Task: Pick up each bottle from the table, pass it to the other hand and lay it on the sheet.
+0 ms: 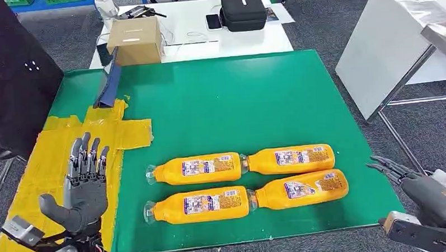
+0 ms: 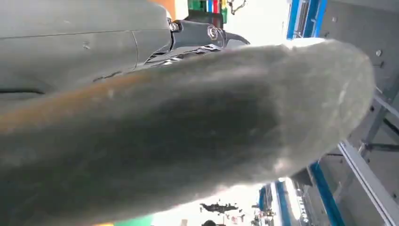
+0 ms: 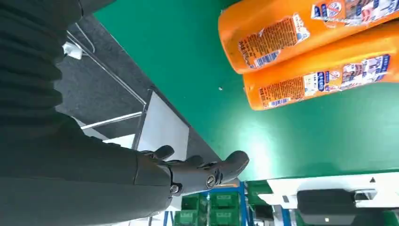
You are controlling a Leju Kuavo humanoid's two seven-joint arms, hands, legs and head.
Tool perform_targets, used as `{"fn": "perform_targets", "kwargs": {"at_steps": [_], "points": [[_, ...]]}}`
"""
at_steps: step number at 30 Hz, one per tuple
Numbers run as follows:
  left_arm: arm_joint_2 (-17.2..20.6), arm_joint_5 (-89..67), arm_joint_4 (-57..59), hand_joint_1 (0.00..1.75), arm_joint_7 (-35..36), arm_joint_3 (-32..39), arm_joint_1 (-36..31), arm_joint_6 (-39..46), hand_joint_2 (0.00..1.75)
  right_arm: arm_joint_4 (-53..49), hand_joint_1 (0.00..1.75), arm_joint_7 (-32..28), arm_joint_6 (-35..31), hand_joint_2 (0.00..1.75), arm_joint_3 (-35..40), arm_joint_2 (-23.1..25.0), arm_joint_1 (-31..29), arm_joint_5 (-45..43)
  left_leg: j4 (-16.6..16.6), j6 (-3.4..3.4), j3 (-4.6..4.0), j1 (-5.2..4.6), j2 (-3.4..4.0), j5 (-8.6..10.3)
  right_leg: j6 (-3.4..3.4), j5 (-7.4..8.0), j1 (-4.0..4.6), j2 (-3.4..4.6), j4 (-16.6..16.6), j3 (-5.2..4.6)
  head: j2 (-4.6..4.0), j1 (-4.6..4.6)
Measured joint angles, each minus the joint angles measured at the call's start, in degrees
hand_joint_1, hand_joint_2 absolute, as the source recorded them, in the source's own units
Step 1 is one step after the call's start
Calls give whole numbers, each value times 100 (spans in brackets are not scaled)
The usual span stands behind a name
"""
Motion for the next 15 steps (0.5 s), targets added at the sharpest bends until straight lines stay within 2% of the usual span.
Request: {"fn": "perform_targets", "kwargs": {"at_steps": [8, 15], "points": [[15, 35, 173, 0, 33, -20, -191, -63, 0, 1151, 0, 20, 9, 175, 1188, -57, -1275, 177, 1, 4, 2, 0, 5, 5, 5, 4, -2, 0, 0, 1, 0, -2], [37, 81, 317, 0, 55, -77, -312, -70, 0, 2039, 0, 7, -142, 175, 2245, 66, -2143, 442, 1, 7, 0, 0, 2, 7, 5, 4, 0, 0, 2, 0, 0, -2]]}}
